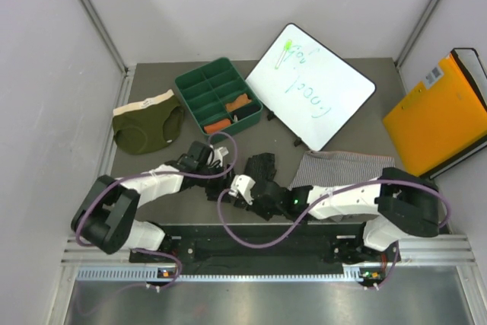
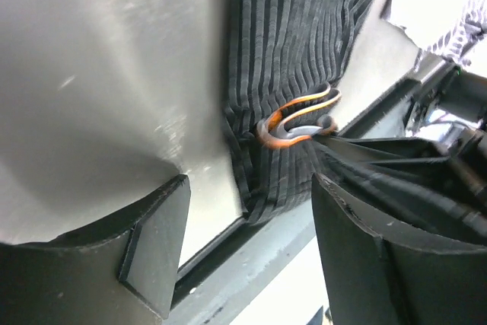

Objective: Roll the underwear
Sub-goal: Roll the underwear to the center of the board.

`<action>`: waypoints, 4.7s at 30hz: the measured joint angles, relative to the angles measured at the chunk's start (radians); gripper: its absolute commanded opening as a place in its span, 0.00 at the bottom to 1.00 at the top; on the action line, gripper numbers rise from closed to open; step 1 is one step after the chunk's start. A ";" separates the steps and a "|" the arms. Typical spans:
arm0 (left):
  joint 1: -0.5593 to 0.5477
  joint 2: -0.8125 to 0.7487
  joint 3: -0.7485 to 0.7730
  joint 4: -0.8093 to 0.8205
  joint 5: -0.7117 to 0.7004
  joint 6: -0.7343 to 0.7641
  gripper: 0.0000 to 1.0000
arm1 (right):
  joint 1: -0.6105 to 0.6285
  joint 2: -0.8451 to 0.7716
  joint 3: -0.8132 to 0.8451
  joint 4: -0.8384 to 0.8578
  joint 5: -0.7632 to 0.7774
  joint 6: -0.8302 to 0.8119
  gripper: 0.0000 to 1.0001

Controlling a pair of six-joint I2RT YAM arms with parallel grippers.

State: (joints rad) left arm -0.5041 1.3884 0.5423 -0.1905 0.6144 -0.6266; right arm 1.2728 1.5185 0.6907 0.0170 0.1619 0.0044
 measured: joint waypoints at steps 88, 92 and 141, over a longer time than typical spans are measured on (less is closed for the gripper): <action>-0.047 0.100 -0.073 0.557 -0.156 -0.151 0.71 | -0.684 0.137 -0.054 0.159 -0.800 0.625 0.00; -0.047 0.050 -0.073 0.504 -0.170 -0.135 0.75 | -0.684 0.154 -0.044 0.149 -0.792 0.627 0.00; 0.034 0.235 0.056 0.342 0.044 -0.106 0.00 | -0.203 -0.100 0.001 0.011 -0.124 -0.009 0.69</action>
State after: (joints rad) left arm -0.4698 1.6238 0.5980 0.1513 0.6582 -0.7330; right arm 1.0695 1.4189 0.6918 0.0284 0.0380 -0.0048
